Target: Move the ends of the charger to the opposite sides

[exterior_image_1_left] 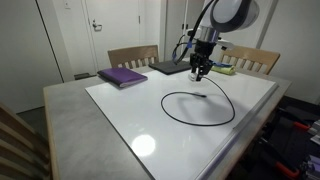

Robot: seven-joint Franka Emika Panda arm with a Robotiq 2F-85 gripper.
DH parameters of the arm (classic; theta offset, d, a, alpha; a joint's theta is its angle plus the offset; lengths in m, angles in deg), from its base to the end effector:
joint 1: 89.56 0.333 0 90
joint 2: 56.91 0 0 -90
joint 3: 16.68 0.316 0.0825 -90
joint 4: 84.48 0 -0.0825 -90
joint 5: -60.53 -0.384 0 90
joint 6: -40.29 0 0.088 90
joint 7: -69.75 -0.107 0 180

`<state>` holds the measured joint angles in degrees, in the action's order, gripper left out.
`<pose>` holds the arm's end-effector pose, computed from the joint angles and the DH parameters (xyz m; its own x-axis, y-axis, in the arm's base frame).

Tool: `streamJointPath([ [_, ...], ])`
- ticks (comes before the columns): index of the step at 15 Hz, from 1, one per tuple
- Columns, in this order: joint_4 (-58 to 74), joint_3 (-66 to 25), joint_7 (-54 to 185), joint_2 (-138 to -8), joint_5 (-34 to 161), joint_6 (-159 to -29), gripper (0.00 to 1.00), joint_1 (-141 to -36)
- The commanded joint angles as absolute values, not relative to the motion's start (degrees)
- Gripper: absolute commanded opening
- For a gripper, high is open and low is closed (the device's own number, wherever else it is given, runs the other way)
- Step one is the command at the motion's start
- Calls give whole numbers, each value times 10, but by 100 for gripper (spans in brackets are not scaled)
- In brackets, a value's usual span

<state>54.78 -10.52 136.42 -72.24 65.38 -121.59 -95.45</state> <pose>0.5033 0.0082 0.2104 0.3206 0.9462 0.0437 0.9383 -0.3236 0.1218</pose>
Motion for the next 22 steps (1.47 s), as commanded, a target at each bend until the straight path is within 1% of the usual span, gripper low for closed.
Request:
streamJointPath([
  [1, 547, -104, 1361, -723, 656, -1215, 26, -956],
  [7, 555, -163, 1227, -713, 707, -1212, 26, -938],
  [12, 554, -239, 1030, -712, 794, -1205, 26, -922],
  [16, 560, -248, 917, -718, 782, -1206, 26, -941],
  [17, 551, -236, 951, -722, 792, -1210, 26, -947],
  [18, 551, -237, 943, -723, 793, -1210, 51, -948],
  [21, 551, -234, 944, -723, 792, -1210, 51, -948],
  [22, 549, -244, 918, -724, 798, -1202, 26, -941],
])
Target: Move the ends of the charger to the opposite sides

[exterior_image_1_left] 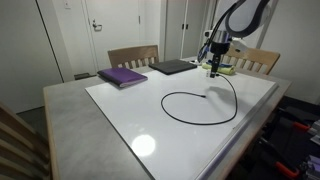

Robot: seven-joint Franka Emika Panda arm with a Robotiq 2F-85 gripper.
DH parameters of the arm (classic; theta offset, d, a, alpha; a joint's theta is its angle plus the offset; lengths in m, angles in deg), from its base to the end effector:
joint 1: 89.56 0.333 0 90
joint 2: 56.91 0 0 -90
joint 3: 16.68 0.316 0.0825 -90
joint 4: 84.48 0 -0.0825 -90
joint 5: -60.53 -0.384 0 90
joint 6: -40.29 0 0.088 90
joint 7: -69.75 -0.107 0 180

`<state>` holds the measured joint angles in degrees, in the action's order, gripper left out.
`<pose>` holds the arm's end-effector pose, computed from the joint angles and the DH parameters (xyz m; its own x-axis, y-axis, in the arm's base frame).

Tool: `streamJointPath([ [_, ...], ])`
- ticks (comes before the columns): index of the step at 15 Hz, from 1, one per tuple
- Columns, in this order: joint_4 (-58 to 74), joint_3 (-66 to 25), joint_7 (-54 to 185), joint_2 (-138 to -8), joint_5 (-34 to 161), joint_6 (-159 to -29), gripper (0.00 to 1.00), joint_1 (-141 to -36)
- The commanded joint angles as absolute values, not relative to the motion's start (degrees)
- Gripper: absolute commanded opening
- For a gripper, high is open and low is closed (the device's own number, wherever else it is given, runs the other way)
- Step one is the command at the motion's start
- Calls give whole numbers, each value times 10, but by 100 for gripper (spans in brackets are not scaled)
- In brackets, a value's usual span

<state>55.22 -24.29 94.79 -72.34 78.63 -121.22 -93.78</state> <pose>0.4895 -0.0890 0.2050 0.8616 0.5075 0.0056 0.4979 -0.8474 0.1844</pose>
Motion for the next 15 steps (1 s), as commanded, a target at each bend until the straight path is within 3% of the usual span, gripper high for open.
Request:
streamJointPath([
  [1, 543, -271, 862, -728, 823, -1189, 26, -922],
  [13, 591, -366, 533, -757, 804, -1177, 26, -917],
  [14, 579, -354, 567, -759, 811, -1178, 51, -920],
  [15, 583, -362, 552, -759, 811, -1178, 51, -920],
])
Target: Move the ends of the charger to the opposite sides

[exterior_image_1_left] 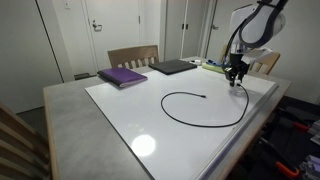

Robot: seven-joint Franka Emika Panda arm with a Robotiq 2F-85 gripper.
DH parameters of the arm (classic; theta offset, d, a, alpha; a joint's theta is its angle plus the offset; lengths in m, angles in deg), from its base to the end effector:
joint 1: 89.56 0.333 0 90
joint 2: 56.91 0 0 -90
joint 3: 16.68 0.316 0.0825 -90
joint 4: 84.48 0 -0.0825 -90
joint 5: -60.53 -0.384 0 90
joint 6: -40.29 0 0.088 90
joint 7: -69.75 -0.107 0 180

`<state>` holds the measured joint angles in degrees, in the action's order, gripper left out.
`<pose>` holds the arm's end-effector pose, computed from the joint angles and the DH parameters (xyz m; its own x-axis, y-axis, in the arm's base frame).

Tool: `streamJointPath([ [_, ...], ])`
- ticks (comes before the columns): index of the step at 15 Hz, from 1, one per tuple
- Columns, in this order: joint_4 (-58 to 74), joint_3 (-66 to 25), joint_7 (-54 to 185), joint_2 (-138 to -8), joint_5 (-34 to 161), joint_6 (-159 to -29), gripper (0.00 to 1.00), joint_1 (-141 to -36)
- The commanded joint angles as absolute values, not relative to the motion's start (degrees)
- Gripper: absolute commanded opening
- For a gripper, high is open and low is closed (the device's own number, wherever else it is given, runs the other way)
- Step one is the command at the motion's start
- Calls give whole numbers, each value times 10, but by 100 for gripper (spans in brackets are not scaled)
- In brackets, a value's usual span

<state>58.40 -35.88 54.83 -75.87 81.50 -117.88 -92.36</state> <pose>0.4282 -0.1684 0.1599 0.9572 -0.2861 -0.0429 -0.2686 -0.9340 0.2355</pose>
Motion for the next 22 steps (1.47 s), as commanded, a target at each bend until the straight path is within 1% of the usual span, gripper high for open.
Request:
streamJointPath([
  [1, 585, -365, 545, -759, 811, -1178, 51, -920],
  [3, 586, -367, 538, -759, 810, -1178, 51, -919],
  [4, 584, -366, 540, -761, 812, -1175, 26, -918],
  [18, 510, -402, 330, -801, 708, -982, 26, -937],
  [21, 501, -399, 286, -810, 682, -963, 26, -947],
  [22, 505, -399, 280, -807, 680, -975, 26, -951],
])
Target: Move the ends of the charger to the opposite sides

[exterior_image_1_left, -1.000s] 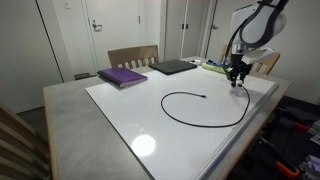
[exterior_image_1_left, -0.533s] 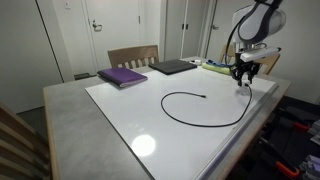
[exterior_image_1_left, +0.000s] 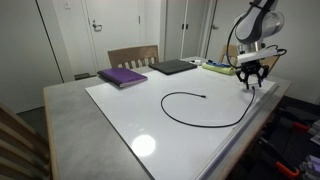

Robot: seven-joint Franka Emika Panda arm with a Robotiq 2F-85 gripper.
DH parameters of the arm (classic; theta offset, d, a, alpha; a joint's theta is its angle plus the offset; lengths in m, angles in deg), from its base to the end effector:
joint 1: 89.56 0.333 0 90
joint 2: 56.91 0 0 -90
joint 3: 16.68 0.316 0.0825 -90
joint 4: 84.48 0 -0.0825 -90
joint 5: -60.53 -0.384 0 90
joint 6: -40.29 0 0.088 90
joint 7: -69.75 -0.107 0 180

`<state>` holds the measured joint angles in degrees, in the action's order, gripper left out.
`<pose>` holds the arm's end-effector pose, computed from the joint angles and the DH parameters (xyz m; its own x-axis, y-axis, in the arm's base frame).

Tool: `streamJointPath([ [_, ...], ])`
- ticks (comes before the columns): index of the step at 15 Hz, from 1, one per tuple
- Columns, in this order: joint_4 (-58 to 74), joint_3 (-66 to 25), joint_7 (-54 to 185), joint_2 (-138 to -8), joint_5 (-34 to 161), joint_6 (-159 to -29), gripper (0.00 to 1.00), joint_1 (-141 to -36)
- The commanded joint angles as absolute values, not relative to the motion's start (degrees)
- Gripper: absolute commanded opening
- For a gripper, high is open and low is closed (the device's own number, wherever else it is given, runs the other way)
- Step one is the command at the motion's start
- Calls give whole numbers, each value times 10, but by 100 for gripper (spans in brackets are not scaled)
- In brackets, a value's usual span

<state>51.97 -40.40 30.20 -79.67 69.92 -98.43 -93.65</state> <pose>0.4022 -0.2307 0.1482 0.4884 -0.8636 -0.1253 -0.7793 -0.4962 0.3827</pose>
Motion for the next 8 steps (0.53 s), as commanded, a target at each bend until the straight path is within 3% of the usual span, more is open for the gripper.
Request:
streamJointPath([
  [1, 510, -397, 282, -804, 681, -994, 26, -953],
  [8, 520, -389, 306, -801, 671, -1054, 26, -967],
])
